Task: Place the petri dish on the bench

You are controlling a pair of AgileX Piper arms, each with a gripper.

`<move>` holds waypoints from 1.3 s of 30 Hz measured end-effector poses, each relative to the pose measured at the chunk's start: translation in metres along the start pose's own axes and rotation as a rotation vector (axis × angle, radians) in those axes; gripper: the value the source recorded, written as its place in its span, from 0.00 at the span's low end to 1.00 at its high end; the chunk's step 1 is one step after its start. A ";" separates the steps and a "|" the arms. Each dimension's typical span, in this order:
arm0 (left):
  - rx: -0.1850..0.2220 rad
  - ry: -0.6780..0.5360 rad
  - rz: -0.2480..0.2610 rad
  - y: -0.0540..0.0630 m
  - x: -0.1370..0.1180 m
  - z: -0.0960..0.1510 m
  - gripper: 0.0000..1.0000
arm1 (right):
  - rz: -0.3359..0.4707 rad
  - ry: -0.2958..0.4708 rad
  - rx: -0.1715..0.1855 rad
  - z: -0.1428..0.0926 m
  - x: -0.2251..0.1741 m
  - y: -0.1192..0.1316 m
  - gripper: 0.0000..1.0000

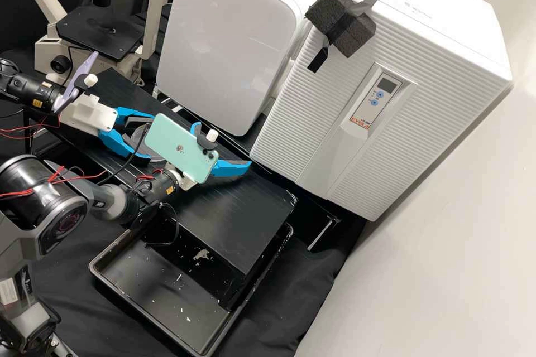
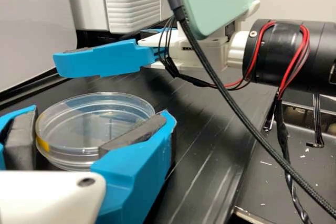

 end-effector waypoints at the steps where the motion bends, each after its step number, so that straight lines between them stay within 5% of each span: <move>1: 0.000 0.001 0.001 0.000 0.000 0.000 1.00 | 0.000 0.000 0.000 0.000 0.000 0.000 1.00; 11: 0.030 0.006 0.004 0.000 0.000 -0.001 1.00 | 0.000 0.000 0.000 0.000 0.000 0.000 1.00; 20: -0.021 0.026 0.000 -0.009 -0.010 0.001 1.00 | 0.000 0.000 0.000 0.000 0.000 0.000 1.00; 25: -0.012 0.003 0.003 -0.016 -0.029 0.010 1.00 | 0.000 0.000 0.000 0.000 0.000 0.000 1.00; 33: 0.110 -0.024 0.038 -0.024 -0.078 0.015 1.00 | 0.000 0.000 0.000 0.000 0.000 0.000 1.00; 39: 0.183 0.131 0.146 -0.028 -0.107 0.000 1.00 | 0.000 0.000 0.000 0.000 0.000 0.000 1.00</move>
